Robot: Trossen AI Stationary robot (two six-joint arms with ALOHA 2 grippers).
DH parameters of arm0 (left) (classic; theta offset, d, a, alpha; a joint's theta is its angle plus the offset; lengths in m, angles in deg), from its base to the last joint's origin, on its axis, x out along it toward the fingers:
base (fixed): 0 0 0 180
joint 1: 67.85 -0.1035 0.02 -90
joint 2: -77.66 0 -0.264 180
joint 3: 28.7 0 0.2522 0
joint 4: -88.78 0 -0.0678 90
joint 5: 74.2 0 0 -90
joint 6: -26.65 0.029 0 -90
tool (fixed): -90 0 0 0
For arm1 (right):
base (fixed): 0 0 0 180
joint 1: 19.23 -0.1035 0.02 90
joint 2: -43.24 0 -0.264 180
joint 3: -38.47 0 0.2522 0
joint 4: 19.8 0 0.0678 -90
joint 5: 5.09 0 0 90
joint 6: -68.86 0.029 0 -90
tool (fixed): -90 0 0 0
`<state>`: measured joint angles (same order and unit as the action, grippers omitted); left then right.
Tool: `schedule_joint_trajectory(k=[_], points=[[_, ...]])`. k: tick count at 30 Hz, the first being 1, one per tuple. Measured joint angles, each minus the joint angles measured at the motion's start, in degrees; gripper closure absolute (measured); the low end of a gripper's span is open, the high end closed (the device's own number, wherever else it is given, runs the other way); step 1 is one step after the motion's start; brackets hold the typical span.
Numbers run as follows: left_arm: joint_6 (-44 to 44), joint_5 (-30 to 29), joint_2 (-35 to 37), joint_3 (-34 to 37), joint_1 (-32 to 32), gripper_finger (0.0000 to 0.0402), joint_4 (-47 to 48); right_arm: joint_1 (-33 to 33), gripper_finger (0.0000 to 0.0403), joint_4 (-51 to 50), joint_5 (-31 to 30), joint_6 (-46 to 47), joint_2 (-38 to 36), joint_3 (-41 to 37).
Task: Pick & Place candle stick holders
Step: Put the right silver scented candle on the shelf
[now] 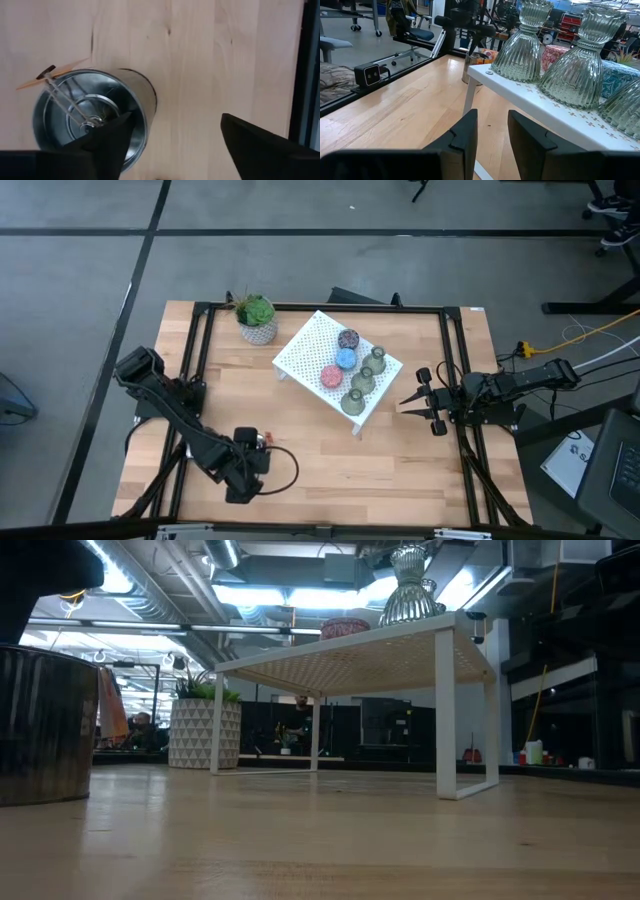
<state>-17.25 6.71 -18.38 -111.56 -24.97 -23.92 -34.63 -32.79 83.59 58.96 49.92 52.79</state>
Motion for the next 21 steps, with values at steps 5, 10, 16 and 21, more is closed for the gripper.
schedule_joint_trajectory(k=[5,10,16,21], points=[[-0.45,-0.79,-0.07,0.04,-0.04,0.0159,1.27,0.00,0.0291,0.01,0.00,0.01,-0.02,0.00],[-0.98,-1.67,-0.12,0.14,-0.07,0.0230,2.14,0.00,0.0291,0.00,0.00,0.00,0.00,0.00],[-2.57,-2.56,-0.16,0.19,-0.01,0.0318,3.09,0.00,0.0291,-0.01,0.00,0.00,0.00,0.00],[-3.54,-2.57,-0.18,0.19,0.00,0.0375,3.17,0.00,0.0291,0.00,0.00,0.00,0.00,0.00]])
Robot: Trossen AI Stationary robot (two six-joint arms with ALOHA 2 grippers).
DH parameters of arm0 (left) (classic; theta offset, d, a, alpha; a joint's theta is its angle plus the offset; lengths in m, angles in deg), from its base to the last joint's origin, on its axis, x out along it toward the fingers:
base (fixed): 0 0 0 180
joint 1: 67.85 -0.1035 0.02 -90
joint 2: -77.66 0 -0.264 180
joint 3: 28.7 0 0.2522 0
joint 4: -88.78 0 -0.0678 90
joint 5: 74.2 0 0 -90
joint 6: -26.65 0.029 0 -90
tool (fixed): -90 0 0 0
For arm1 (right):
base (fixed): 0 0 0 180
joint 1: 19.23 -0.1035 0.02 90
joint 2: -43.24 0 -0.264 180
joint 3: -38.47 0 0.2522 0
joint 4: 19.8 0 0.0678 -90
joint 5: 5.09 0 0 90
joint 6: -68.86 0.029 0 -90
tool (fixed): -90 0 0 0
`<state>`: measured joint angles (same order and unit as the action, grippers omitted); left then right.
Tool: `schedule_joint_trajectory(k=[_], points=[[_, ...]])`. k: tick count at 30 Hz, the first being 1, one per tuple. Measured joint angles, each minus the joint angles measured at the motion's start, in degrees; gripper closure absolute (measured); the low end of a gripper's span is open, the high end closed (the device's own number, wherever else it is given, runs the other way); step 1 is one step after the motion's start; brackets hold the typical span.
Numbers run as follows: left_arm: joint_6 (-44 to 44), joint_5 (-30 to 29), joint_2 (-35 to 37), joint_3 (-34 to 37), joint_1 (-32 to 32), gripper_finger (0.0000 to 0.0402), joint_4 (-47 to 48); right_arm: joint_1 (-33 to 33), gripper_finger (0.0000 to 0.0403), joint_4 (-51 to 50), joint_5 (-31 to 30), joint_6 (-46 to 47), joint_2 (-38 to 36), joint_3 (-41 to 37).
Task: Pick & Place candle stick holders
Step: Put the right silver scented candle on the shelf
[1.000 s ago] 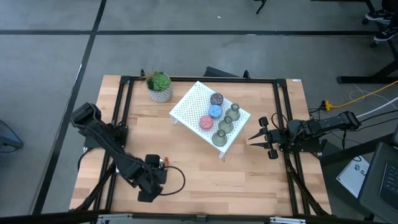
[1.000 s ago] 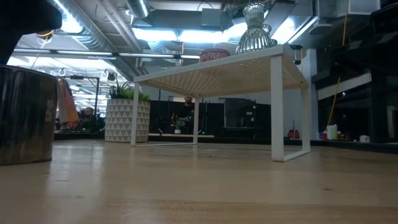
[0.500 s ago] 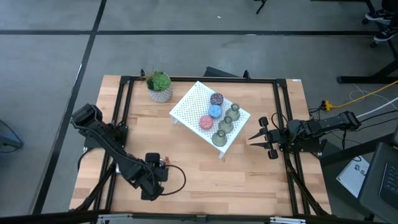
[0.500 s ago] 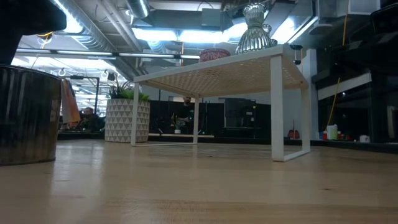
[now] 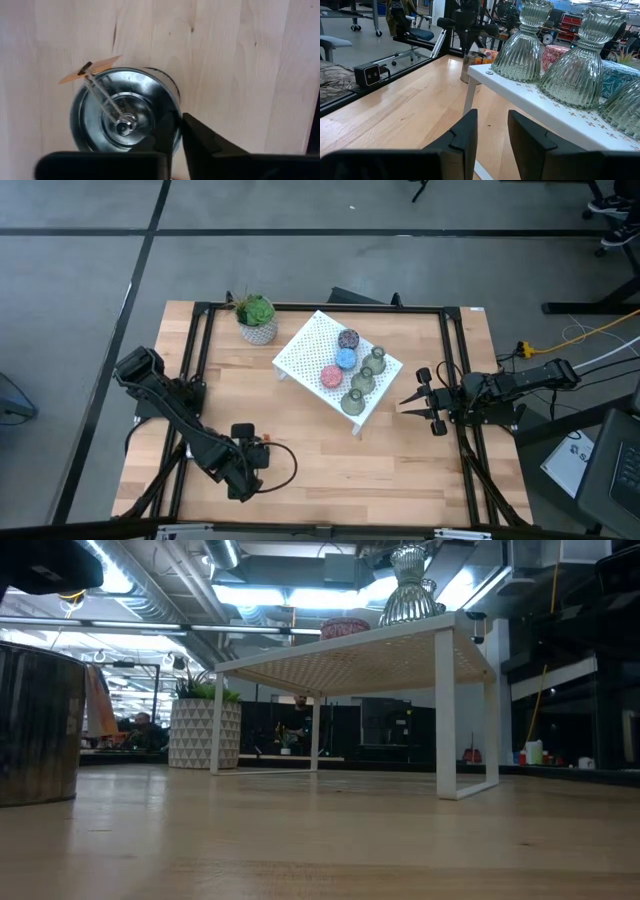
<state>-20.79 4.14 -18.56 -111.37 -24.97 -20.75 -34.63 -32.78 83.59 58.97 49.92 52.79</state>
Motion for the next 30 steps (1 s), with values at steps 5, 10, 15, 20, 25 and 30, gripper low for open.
schedule_joint_trajectory(k=[5,10,15,20,25,30], points=[[0.05,0.05,0.01,0.00,0.00,0.0396,0.41,0.00,0.0291,-0.01,0.00,-0.02,-0.02,0.00],[3.84,-1.38,-0.04,0.04,0.07,0.0389,0.04,0.00,0.0291,-0.02,0.00,-0.02,-0.01,0.00],[7.02,-5.99,-0.10,0.11,0.02,0.0375,-2.67,0.00,0.0291,-0.01,0.00,-0.01,0.00,0.00],[8.24,-6.43,-0.09,0.09,-1.03,0.0387,-2.66,0.00,0.0291,-0.01,0.00,-0.01,-0.02,0.00],[9.05,-3.17,0.13,0.07,-2.49,0.0397,-2.31,0.00,0.0291,-0.01,0.00,-0.01,-0.01,0.00],[8.88,-3.63,0.11,0.04,-2.60,0.0398,-1.20,0.00,0.0291,0.00,0.00,0.00,-0.02,0.00]])
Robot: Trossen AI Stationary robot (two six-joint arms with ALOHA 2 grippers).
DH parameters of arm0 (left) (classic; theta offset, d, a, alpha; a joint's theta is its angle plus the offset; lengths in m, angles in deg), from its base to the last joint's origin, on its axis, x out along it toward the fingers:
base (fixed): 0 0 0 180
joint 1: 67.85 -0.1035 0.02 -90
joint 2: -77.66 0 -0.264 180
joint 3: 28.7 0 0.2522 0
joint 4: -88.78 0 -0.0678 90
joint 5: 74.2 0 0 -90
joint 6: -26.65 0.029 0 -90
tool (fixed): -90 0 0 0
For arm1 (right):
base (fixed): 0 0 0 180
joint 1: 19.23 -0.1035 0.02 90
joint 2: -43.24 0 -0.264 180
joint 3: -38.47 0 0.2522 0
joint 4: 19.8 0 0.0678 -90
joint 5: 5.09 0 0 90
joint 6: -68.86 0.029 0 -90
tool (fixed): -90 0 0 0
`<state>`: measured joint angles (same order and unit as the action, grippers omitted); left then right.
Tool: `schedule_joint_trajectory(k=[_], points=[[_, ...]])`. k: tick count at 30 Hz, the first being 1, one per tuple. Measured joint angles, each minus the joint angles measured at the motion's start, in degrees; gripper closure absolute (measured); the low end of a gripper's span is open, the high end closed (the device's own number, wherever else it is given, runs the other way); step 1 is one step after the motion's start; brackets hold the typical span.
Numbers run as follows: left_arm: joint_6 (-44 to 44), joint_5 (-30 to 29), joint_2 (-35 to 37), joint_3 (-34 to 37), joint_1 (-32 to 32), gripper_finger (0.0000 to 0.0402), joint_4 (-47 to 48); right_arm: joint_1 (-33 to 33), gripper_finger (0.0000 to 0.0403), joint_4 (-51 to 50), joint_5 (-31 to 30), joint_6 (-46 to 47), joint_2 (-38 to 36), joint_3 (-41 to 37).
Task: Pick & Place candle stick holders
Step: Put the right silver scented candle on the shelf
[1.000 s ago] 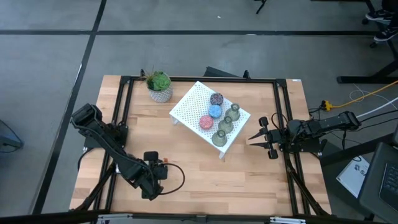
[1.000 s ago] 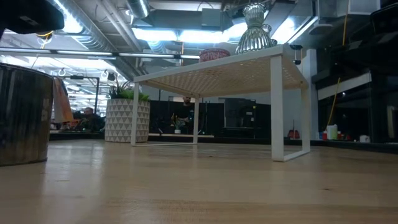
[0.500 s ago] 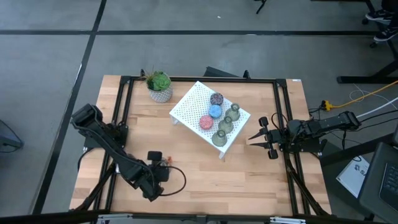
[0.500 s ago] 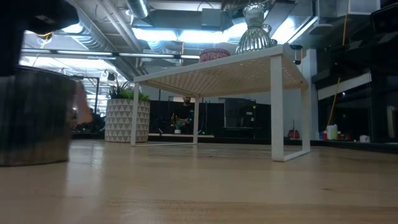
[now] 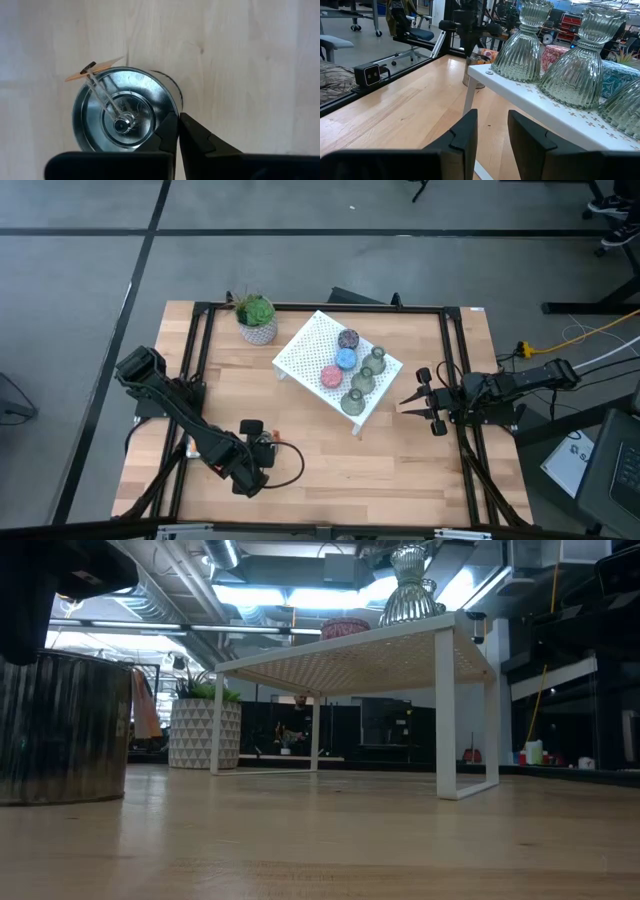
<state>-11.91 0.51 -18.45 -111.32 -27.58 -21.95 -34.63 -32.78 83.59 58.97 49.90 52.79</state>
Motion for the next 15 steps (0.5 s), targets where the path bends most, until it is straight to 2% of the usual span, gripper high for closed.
schedule_joint_trajectory(k=[7,15], points=[[-4.65,-2.39,2.49,0.04,-0.37,0.0399,3.01,0.00,0.0291,-0.02,0.00,-0.02,0.01,0.00],[-12.93,-8.17,7.61,-0.24,0.63,0.0400,6.53,0.00,0.0291,0.00,0.00,-0.01,0.00,0.00]])
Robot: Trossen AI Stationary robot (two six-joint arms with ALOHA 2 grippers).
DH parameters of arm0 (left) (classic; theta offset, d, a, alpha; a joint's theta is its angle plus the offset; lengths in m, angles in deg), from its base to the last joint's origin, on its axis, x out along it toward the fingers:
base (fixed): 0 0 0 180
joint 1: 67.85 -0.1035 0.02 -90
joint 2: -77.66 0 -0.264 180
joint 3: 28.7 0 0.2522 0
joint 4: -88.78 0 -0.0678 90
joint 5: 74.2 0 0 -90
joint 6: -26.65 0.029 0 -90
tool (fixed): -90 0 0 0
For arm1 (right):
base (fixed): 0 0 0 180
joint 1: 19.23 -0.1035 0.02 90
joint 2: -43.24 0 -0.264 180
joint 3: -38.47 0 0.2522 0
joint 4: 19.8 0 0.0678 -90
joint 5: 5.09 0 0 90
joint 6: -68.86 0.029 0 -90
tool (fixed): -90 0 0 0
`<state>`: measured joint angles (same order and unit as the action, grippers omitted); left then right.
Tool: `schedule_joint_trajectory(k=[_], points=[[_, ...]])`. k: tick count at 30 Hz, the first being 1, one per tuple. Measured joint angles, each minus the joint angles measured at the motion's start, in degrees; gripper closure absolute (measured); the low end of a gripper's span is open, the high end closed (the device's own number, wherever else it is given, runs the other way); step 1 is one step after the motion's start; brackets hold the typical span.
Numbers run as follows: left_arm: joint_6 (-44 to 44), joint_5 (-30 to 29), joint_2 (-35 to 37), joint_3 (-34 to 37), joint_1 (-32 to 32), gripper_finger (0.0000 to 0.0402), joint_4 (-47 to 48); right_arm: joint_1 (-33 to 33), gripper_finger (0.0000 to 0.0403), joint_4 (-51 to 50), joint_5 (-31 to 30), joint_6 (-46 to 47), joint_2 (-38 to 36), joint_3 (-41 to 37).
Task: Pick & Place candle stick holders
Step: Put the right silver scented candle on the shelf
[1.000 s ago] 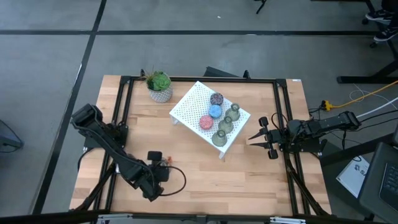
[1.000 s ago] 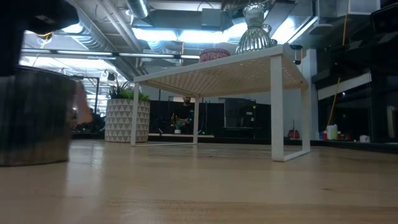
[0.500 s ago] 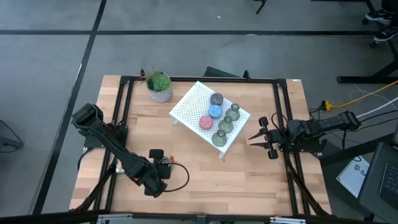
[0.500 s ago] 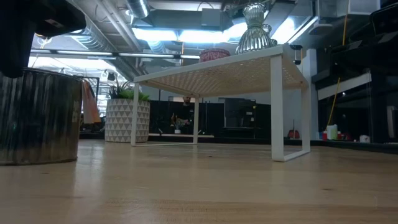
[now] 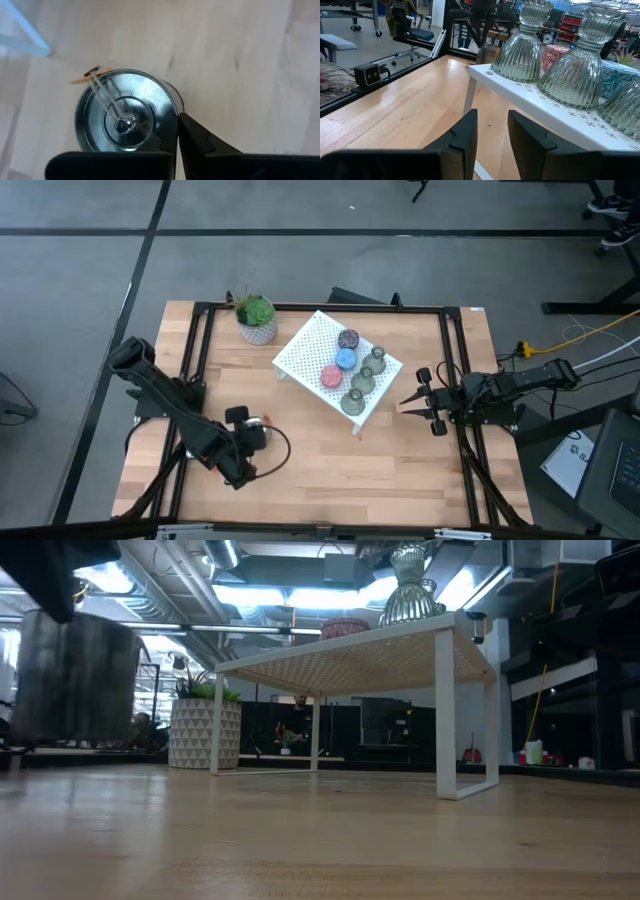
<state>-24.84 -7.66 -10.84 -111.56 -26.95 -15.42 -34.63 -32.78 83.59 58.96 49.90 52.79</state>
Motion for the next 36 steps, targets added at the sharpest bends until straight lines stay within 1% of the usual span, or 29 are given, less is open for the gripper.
schedule_joint_trajectory(k=[6,10,15,21,25,30,36], points=[[-4.76,-0.75,3.02,-0.07,-1.34,0.0400,3.05,0.00,0.0291,-0.02,0.00,-0.02,0.00,0.00],[-7.29,0.59,4.92,-0.09,-2.10,0.0400,4.44,0.00,0.0290,-0.01,0.00,-0.02,0.00,-0.01],[-12.38,0.79,7.12,-0.17,-3.29,0.0400,8.66,0.00,0.0290,-0.02,0.00,0.00,0.00,0.00],[-15.27,-0.44,9.03,-0.17,-7.39,0.0400,13.46,0.00,0.0290,-0.02,0.00,-0.01,0.02,0.00],[-12.68,-0.11,9.54,-0.20,-11.57,0.0400,13.70,0.00,0.0290,-0.02,0.00,0.00,0.00,0.00],[-6.68,0.86,8.96,-0.24,-16.72,0.0400,13.54,0.00,0.0290,-0.02,0.00,-0.01,0.02,0.00],[1.01,3.40,8.91,3.01,-21.14,0.0400,6.42,0.00,0.0290,-0.02,0.00,-0.02,0.01,0.00]])
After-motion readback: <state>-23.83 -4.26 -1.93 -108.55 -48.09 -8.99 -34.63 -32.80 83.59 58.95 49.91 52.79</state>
